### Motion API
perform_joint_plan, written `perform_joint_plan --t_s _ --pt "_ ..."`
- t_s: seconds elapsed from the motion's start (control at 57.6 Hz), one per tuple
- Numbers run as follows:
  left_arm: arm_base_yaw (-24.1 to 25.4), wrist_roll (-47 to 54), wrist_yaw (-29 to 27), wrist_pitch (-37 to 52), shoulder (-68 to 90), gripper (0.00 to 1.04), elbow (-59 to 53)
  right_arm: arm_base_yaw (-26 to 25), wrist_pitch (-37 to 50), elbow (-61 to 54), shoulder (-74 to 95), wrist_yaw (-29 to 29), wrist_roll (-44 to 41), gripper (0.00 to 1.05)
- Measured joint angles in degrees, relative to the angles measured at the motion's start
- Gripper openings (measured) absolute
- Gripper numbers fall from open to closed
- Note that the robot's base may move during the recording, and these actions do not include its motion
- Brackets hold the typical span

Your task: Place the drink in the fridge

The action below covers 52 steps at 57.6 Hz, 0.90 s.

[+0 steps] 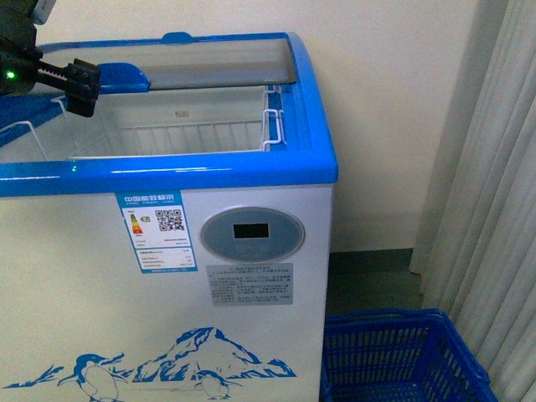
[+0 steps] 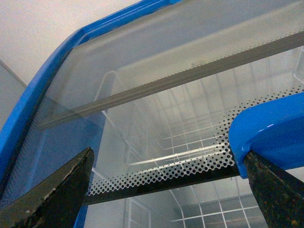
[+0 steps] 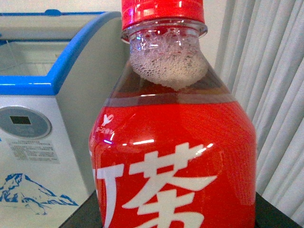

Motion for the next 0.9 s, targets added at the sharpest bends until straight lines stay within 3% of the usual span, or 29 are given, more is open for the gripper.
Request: perform_joint_plan --t_s 0.364,0.902 --pt "0.0 -0.3 -1.1 -3.8 3.8 0.97 8.0 0.0 0.0 0.0 0.0 0.0 0.0 0.41" --pt "0.3 -3.8 -2.8 -0.4 1.9 0.97 3.5 0.0 0.0 0.0 0.0 0.0 0.0 0.41"
